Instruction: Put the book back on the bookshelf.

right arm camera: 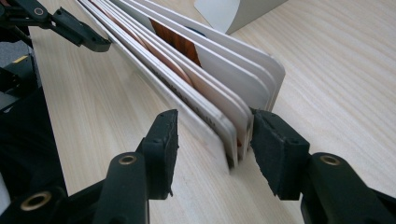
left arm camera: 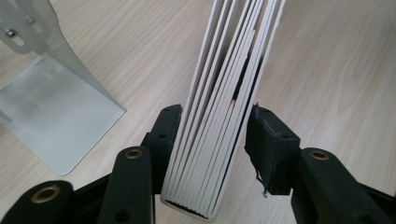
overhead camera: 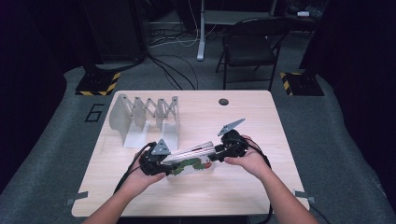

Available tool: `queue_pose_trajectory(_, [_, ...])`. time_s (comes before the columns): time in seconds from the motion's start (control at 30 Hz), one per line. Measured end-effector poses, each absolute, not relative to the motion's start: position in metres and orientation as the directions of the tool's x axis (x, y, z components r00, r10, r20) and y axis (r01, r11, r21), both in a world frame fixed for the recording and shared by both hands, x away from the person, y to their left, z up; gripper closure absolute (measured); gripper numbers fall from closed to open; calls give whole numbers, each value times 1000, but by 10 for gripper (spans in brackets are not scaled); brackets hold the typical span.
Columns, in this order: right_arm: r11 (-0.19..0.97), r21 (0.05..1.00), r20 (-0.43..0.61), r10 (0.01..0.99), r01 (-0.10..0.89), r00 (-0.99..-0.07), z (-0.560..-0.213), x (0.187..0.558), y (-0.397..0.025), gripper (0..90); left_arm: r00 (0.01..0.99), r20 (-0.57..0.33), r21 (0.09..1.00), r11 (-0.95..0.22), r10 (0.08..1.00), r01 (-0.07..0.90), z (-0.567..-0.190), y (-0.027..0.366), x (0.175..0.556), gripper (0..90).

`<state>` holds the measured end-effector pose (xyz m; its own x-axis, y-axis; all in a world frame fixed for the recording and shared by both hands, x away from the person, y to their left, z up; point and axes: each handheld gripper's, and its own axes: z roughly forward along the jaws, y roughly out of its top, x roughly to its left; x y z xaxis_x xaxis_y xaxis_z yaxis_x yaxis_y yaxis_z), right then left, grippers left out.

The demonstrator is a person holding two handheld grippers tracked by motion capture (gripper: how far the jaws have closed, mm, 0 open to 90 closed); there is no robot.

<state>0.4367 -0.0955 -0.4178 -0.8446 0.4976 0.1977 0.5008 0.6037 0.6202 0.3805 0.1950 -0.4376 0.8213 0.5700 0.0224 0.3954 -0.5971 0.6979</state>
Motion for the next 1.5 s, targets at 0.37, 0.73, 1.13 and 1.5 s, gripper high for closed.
queue_pose_trajectory(0.37, [592, 617, 194, 524, 518, -829, -424, 437, -97, 499, 843, 24, 691, -618, 538, 375, -436, 187, 378, 652])
queue_pose_trajectory(0.73, [575, 632, 190, 535, 520, -823, -428, 440, -101, 495, 878, 4, 681, -644, 479, 348, -434, 182, 373, 731])
queue_pose_trajectory(1.13, [551, 620, 218, 562, 558, -798, -430, 440, -103, 508, 878, -1, 676, -647, 479, 354, -434, 180, 371, 748])
queue_pose_trajectory(1.5, [559, 617, 214, 558, 554, -802, -432, 442, -104, 510, 872, 11, 667, -653, 490, 358, -430, 175, 368, 749])
